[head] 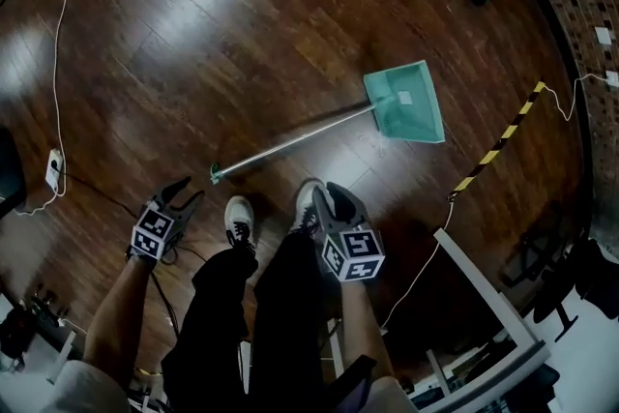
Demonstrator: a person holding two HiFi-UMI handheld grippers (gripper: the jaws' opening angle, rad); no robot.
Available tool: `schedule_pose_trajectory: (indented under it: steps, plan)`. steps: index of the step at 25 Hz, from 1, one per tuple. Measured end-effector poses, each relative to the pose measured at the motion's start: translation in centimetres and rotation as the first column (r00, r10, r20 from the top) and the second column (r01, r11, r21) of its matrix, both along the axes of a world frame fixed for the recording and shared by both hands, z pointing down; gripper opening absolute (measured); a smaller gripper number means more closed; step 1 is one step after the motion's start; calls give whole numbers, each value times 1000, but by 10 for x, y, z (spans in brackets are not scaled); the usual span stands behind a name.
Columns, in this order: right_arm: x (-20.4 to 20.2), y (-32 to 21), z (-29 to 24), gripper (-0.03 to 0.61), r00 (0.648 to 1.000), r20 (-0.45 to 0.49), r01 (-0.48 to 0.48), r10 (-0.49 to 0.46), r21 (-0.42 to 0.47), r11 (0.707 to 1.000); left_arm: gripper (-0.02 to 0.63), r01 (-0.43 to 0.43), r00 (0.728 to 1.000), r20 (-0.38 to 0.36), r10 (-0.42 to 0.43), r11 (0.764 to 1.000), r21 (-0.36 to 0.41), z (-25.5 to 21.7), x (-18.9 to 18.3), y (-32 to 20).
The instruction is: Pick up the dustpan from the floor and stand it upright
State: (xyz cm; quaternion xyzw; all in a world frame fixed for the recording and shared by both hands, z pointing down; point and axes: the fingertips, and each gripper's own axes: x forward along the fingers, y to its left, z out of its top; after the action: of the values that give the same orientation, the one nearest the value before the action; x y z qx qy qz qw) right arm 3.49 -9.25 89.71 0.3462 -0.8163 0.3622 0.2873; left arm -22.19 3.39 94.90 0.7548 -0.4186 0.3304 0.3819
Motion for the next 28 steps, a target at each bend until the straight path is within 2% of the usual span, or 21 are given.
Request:
schedule_pose_trajectory:
  steps: [4, 7, 10, 12, 16, 17, 20, 26, 28]
  plan:
    - [-16, 7, 68, 120, 999, 40, 17, -15, -49, 999, 183, -125, 992, 4, 125, 991, -52, 70, 3, 23]
    - [-25, 13, 115, 120, 994, 87, -62, 73, -124, 990, 183, -180, 982, 51, 184, 981, -65, 110, 3, 35]
    - [-29, 29, 161, 120, 988, 80, -112, 130, -193, 975, 194, -233, 965, 106, 238, 970, -63, 141, 8, 47]
    - [-37, 40, 187, 120, 992, 74, -89, 107, -214, 973, 209, -280, 950, 131, 285, 958, -53, 158, 14, 55]
    - [-62, 52, 233, 121, 993, 107, -26, 56, -263, 964, 265, -396, 896, 215, 389, 918, -13, 186, 24, 64]
    - [-68, 53, 243, 125, 991, 122, -13, 48, -279, 960, 268, -410, 887, 230, 400, 912, -5, 193, 25, 64]
    - [-85, 53, 264, 189, 982, 184, 15, 44, -311, 950, 268, -424, 878, 248, 408, 906, 9, 215, 29, 63]
    - [-105, 50, 290, 195, 963, 249, -8, 103, -355, 935, 267, -407, 882, 263, 391, 913, 5, 236, 27, 61]
    - [-109, 49, 290, 195, 955, 277, -2, 109, -357, 934, 256, -404, 876, 291, 386, 915, 3, 242, 21, 65]
